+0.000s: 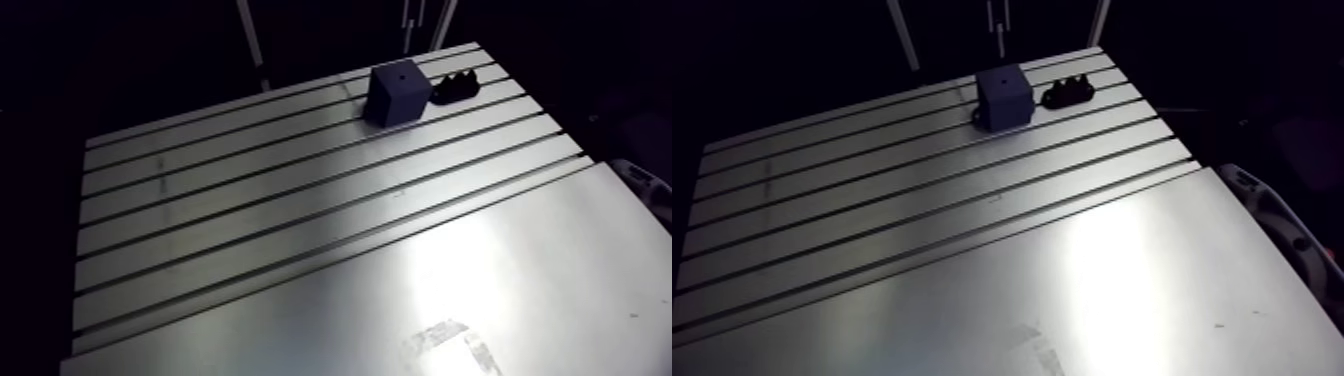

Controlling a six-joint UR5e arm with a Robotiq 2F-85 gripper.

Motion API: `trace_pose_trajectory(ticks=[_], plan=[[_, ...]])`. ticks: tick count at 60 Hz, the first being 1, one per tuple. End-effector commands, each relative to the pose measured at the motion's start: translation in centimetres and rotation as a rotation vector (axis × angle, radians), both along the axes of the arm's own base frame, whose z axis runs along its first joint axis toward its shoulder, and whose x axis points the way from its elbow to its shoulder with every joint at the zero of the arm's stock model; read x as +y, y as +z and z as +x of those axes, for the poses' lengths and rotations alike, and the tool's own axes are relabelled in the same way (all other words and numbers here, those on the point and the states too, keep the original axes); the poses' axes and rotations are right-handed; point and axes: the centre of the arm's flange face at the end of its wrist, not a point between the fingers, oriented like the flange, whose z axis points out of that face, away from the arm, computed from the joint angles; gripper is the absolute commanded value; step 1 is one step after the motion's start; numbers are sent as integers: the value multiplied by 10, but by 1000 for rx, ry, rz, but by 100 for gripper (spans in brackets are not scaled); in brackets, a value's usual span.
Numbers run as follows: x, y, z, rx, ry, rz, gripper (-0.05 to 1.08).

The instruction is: Pick up the M10 bolt and insert it into the hole until fully seated.

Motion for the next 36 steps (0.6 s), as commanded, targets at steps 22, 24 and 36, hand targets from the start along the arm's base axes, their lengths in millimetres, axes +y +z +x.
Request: trace_pose_trajectory(ticks=[22, 24, 36], plan=[[0, -13, 0, 6, 2, 5, 108], [0, -15, 1, 1, 2, 3, 108], [0, -20, 4, -9, 0, -3, 108]])
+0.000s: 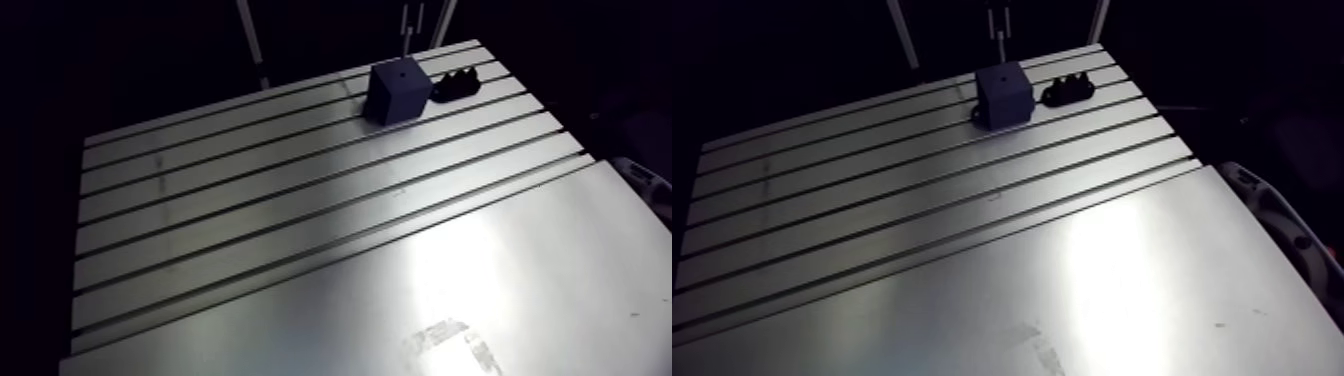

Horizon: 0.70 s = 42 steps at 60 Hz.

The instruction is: Pick up the M10 bolt and insert it into the hole until fully seated.

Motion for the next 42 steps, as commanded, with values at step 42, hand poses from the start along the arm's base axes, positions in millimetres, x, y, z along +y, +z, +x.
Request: trace_pose_trajectory(ticks=[42], plan=[[-1, -12, 5, -17, -1, -6, 108]])
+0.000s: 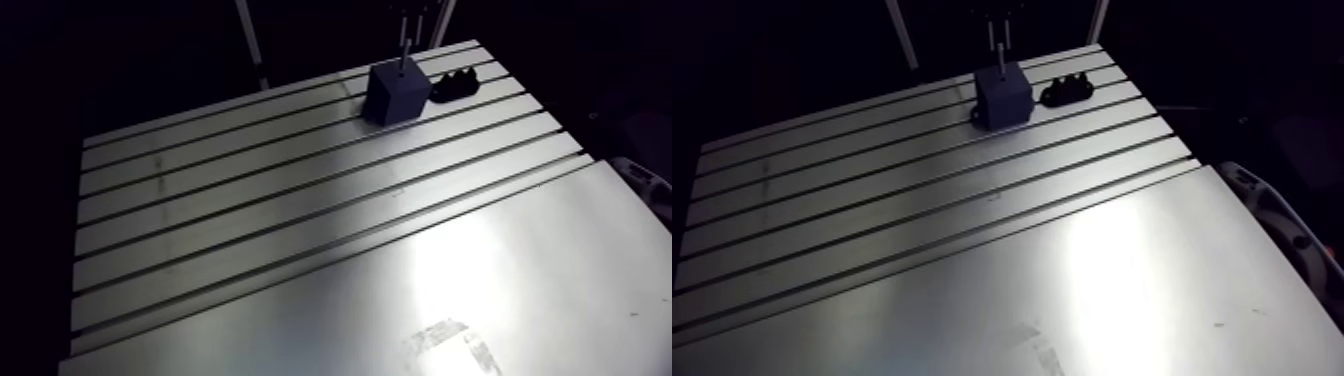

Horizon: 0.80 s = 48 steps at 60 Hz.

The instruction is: Pick up the M10 bolt and insert it into the hole until fully seated.

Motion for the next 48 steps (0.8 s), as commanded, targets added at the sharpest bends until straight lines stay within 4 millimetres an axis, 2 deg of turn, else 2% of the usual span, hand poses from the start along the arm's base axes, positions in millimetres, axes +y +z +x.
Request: trace_pose_trajectory(ticks=[1, 48], plan=[[0, -1, 0, 3, 0, 1, 108], [2, -9, 3, -5, -3, -2, 108]])
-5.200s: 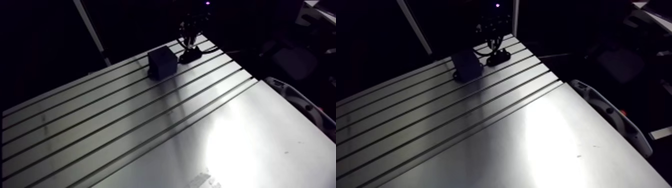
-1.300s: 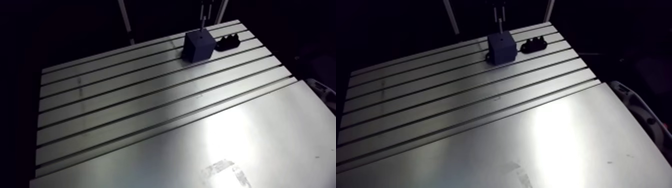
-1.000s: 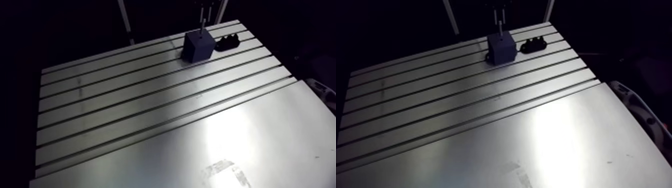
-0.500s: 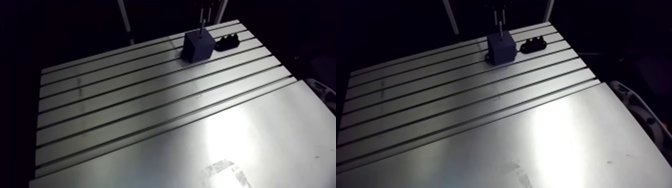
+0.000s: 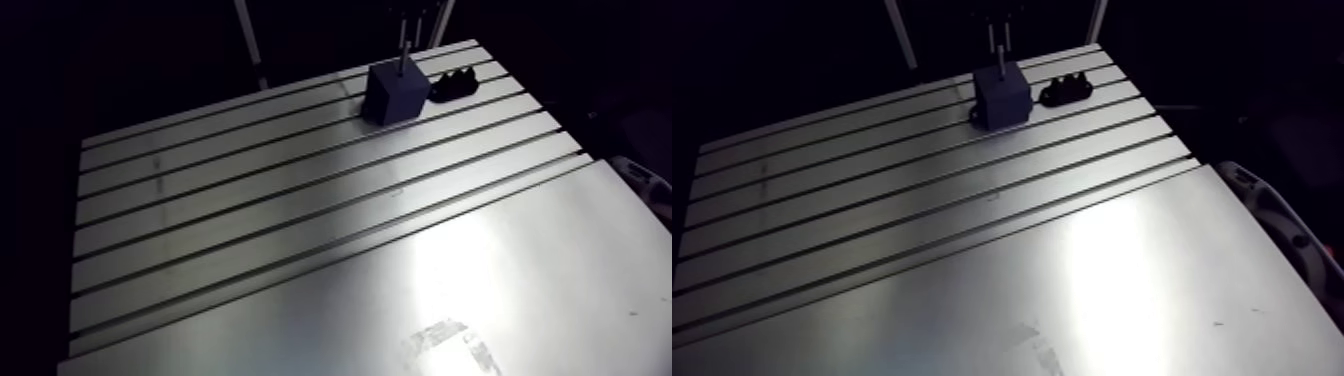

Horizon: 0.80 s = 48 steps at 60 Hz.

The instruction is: Pick up the M10 bolt and insert it into the hole until fully seated.

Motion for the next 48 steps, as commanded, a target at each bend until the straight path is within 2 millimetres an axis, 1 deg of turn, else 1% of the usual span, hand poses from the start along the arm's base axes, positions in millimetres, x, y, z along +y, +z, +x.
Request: trace_pose_trajectory(ticks=[1, 15, 48], plan=[[0, -5, 3, -10, -2, -4, 108], [0, -8, 5, -16, -6, -9, 108], [1, -5, 2, 0, -2, -1, 108]])
